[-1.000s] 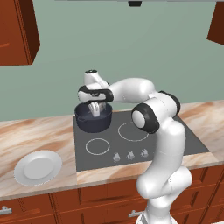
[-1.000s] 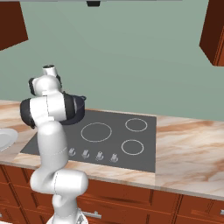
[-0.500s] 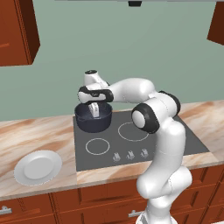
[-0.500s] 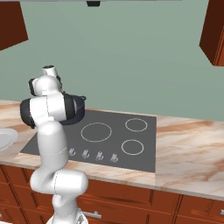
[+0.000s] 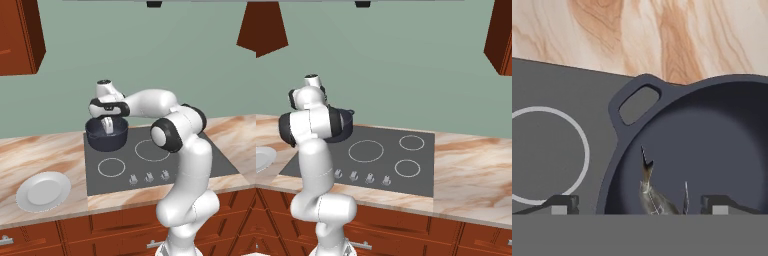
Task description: Retrieve the frozen meat and place it in the pot on a burner. Then turn the burner on.
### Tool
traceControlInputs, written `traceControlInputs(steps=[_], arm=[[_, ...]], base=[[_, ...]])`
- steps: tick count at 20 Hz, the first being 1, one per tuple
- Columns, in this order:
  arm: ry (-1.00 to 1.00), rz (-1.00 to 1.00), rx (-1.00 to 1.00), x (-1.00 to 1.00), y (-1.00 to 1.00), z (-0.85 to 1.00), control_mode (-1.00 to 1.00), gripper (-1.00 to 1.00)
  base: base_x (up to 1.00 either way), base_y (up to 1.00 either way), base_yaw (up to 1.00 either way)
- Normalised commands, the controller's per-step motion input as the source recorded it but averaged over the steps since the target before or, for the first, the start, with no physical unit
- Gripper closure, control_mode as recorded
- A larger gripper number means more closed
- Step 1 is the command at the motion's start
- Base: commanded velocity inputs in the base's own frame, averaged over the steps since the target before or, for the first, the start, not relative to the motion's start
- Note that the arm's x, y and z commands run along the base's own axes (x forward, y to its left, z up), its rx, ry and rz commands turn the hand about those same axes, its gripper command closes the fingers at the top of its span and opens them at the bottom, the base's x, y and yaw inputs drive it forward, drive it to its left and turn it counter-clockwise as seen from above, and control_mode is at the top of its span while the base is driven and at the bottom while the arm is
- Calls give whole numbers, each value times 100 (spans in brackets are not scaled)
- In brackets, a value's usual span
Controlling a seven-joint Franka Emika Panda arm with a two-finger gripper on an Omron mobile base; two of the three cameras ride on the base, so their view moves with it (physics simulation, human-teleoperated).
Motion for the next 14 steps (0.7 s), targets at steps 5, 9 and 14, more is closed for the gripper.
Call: traceControlInputs(steps=[5, 9, 14], arm=[[-5, 0, 0, -16, -3, 55, -100, -100], [-5, 0, 1, -40, -15, 64, -100, -100], [-5, 0, 1, -72, -46, 41, -100, -100]], base=[[0, 0, 0], [0, 0, 0], [0, 0, 0]])
